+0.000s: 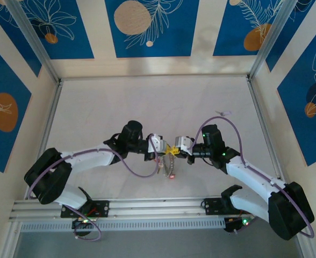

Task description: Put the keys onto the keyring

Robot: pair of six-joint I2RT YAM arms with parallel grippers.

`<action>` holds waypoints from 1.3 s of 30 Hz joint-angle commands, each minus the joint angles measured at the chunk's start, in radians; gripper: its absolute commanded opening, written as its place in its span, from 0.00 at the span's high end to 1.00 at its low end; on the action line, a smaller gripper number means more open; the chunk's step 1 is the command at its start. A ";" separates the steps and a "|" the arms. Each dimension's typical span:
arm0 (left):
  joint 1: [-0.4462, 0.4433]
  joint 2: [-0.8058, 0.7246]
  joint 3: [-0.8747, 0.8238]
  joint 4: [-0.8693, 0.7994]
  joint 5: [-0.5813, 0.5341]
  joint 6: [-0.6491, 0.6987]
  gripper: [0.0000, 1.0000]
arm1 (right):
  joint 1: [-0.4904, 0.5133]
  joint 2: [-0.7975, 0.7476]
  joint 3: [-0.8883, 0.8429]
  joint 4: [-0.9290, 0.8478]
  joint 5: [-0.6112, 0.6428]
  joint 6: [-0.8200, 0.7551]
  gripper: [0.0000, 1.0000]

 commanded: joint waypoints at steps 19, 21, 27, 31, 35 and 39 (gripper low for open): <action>0.035 -0.041 -0.101 0.265 0.122 -0.127 1.00 | -0.094 0.031 -0.031 0.110 -0.308 0.087 0.77; 0.037 -0.041 -0.105 0.275 0.130 -0.132 1.00 | -0.095 0.037 -0.031 0.103 -0.305 0.083 0.77; 0.039 -0.030 -0.117 0.328 0.158 -0.158 1.00 | -0.095 0.044 -0.026 0.094 -0.295 0.070 0.78; 0.039 -0.024 -0.117 0.351 0.169 -0.167 1.00 | -0.090 0.049 -0.020 0.080 -0.297 0.057 0.80; 0.037 -0.021 -0.111 0.359 0.183 -0.172 1.00 | -0.083 0.061 -0.010 0.074 -0.304 0.047 0.86; 0.037 -0.019 -0.109 0.342 0.168 -0.165 1.00 | -0.080 0.053 -0.008 0.079 -0.302 0.046 0.98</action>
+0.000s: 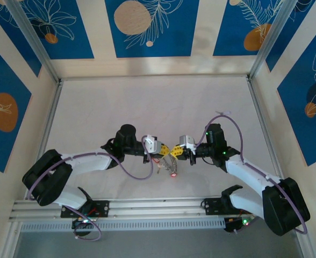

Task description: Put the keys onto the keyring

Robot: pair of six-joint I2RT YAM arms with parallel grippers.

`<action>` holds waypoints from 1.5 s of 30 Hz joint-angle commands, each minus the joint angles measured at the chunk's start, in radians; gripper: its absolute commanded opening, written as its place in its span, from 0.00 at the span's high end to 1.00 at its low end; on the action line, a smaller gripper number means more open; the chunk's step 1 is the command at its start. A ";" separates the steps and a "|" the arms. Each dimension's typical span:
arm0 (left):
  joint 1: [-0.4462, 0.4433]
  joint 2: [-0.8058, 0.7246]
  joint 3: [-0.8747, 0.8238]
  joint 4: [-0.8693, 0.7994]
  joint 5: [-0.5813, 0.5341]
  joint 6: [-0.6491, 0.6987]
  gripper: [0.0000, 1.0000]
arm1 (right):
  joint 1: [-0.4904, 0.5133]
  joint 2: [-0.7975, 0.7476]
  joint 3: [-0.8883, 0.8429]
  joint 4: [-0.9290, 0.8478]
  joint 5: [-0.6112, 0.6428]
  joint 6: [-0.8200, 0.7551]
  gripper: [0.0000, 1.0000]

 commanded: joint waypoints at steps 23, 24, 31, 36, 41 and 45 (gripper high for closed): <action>-0.004 -0.047 0.076 -0.214 -0.089 0.098 0.82 | 0.156 -0.059 0.179 -0.344 0.385 -0.159 1.00; -0.006 -0.048 0.076 -0.214 -0.088 0.099 0.82 | 0.161 -0.053 0.186 -0.352 0.398 -0.158 1.00; -0.010 -0.052 0.079 -0.220 -0.081 0.099 0.81 | 0.171 -0.048 0.197 -0.359 0.445 -0.129 1.00; -0.012 -0.042 0.088 -0.229 -0.098 0.106 0.87 | 0.175 -0.053 0.196 -0.352 0.433 -0.125 1.00; -0.020 -0.012 0.129 -0.300 -0.140 0.113 0.88 | 0.175 -0.057 0.191 -0.332 0.414 -0.121 1.00; -0.029 -0.005 0.133 -0.298 -0.138 0.121 0.88 | 0.175 -0.052 0.186 -0.315 0.400 -0.115 1.00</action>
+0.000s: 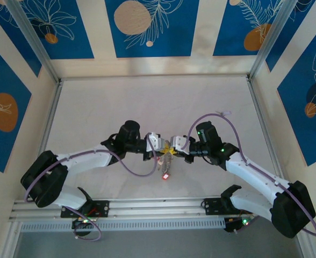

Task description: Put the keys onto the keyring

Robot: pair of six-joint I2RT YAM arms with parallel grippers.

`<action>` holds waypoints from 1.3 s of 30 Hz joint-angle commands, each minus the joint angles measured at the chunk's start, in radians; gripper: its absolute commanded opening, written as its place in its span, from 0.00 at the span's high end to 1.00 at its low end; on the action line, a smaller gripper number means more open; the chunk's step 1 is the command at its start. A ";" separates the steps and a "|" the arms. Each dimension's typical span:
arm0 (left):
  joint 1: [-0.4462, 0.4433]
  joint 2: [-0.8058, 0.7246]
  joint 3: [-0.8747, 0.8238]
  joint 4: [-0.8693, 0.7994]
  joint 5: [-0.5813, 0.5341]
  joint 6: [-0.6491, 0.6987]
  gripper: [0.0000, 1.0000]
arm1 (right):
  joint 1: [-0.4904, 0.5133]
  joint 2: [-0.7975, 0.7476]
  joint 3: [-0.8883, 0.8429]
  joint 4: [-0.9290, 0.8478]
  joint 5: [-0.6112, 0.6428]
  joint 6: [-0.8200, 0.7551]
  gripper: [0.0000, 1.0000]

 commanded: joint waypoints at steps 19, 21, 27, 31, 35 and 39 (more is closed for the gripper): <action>-0.006 -0.004 0.019 -0.035 0.054 0.042 1.00 | -0.130 -0.078 -0.157 0.319 -0.295 0.151 0.77; 0.004 -0.015 -0.007 0.037 0.078 0.011 1.00 | -0.151 -0.084 -0.175 0.339 -0.332 0.154 0.77; 0.023 -0.033 -0.026 0.128 0.157 -0.029 1.00 | -0.149 -0.061 -0.176 0.335 -0.381 0.142 0.77; 0.023 -0.031 -0.031 0.176 0.169 -0.054 1.00 | -0.141 -0.045 -0.173 0.356 -0.397 0.150 0.73; 0.024 -0.026 -0.041 0.235 0.175 -0.083 1.00 | -0.139 -0.040 -0.174 0.348 -0.383 0.154 0.70; 0.023 -0.018 -0.056 0.306 0.182 -0.116 1.00 | -0.139 -0.033 -0.175 0.351 -0.382 0.167 0.74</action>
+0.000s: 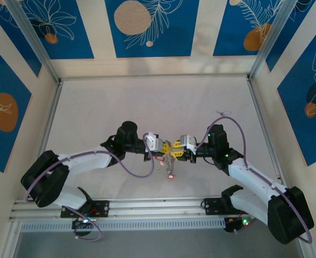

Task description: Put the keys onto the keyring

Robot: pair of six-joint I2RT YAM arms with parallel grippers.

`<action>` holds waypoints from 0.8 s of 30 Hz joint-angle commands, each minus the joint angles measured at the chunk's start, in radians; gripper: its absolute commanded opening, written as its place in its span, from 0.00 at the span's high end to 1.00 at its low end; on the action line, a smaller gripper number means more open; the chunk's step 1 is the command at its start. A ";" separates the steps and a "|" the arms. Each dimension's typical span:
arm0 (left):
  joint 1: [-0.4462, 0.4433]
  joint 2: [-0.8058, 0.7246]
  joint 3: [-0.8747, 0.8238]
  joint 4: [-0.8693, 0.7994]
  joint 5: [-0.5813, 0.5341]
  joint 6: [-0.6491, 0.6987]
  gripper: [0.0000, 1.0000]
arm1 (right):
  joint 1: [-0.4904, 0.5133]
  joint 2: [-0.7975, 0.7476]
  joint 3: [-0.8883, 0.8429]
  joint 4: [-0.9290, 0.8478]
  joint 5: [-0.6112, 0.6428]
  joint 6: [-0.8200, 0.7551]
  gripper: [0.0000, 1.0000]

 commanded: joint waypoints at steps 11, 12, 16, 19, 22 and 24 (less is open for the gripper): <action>0.008 0.020 -0.006 0.113 0.051 -0.047 1.00 | 0.007 0.023 -0.003 0.057 -0.030 0.040 0.97; 0.008 0.019 -0.006 0.094 0.040 -0.033 1.00 | 0.007 0.017 -0.002 0.056 -0.019 0.038 0.99; 0.009 0.015 -0.021 0.053 -0.016 -0.001 1.00 | 0.010 -0.012 0.000 0.015 -0.002 0.014 1.00; 0.009 0.027 -0.016 0.013 -0.043 0.020 0.92 | 0.014 -0.033 0.000 -0.006 0.042 0.010 1.00; 0.008 0.045 -0.013 0.004 -0.047 0.030 0.91 | 0.015 -0.039 0.016 -0.060 0.078 -0.007 1.00; 0.008 0.059 -0.010 0.000 -0.048 0.030 0.91 | 0.017 -0.041 0.020 -0.081 0.086 -0.012 1.00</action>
